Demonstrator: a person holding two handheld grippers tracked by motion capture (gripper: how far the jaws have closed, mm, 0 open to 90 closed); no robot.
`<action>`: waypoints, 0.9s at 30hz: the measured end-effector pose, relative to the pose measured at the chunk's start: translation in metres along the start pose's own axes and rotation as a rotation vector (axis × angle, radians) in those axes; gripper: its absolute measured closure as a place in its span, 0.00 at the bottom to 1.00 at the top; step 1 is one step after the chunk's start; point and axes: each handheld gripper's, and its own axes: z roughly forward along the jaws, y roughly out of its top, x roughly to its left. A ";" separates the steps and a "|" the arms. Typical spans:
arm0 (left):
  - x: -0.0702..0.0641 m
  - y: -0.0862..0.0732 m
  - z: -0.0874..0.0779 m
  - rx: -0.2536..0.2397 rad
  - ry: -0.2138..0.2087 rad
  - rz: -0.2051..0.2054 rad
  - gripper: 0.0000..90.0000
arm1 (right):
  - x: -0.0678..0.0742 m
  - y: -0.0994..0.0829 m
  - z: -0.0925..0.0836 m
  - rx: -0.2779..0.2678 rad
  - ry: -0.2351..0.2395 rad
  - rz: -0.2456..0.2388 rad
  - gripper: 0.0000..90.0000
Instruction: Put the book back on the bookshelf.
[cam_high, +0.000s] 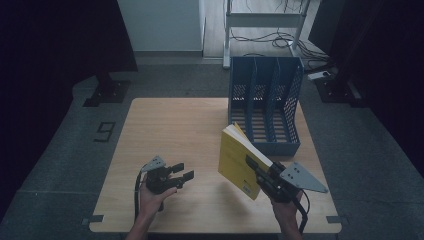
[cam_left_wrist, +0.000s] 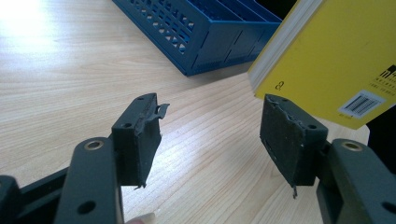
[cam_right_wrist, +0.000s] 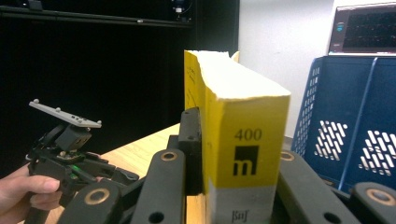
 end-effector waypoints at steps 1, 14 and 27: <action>0.000 0.000 0.000 0.001 -0.001 0.000 0.42 | 0.000 0.000 0.000 0.001 -0.001 0.001 0.83; 0.004 0.001 -0.003 -0.004 0.007 -0.008 0.42 | -0.006 0.004 -0.008 -0.019 -0.022 0.003 0.83; 0.010 0.001 -0.008 -0.005 0.029 -0.021 0.42 | -0.009 0.010 -0.010 -0.040 -0.034 0.008 0.83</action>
